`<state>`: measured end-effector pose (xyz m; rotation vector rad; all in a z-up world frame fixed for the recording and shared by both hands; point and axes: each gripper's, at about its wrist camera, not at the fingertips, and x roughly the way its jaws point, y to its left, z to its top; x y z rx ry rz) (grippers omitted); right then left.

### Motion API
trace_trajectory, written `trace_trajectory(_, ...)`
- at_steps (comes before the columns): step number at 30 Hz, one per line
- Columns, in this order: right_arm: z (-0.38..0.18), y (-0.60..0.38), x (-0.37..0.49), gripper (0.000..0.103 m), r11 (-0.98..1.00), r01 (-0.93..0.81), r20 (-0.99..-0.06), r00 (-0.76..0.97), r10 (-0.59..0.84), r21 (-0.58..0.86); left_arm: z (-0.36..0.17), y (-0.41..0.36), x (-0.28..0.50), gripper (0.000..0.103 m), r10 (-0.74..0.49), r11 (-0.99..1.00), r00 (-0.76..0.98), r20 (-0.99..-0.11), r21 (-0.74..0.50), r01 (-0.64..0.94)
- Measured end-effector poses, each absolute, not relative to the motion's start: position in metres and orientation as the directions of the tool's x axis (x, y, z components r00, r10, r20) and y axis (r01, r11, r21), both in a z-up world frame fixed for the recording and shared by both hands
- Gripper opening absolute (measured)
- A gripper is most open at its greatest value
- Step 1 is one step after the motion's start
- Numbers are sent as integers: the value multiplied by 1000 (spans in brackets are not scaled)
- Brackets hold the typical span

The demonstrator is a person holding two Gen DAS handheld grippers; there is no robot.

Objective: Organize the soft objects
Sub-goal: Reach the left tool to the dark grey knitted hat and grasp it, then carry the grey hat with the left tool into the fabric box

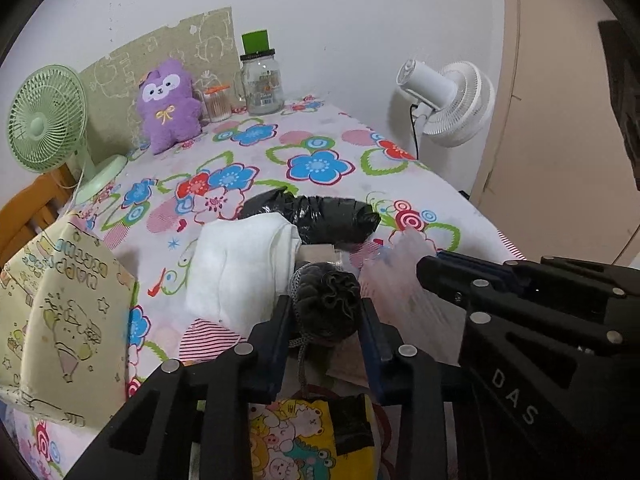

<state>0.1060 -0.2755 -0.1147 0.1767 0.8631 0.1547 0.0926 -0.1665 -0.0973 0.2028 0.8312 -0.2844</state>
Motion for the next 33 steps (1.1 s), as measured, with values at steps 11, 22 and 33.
trace_trajectory(11,-87,-265,90,9,979,-66,-709,680,186,193,-74,-155,78,32,-200,942,670,-715,47,332)
trace_trajectory(22,-50,-257,80,9,982,-76,-665,726,175,176,-38,-144,67,32,-221,940,712,-666,49,338)
trace_trajectory(33,-20,-243,76,9,986,-78,-638,754,156,149,-12,-133,65,32,-233,940,730,-642,43,338)
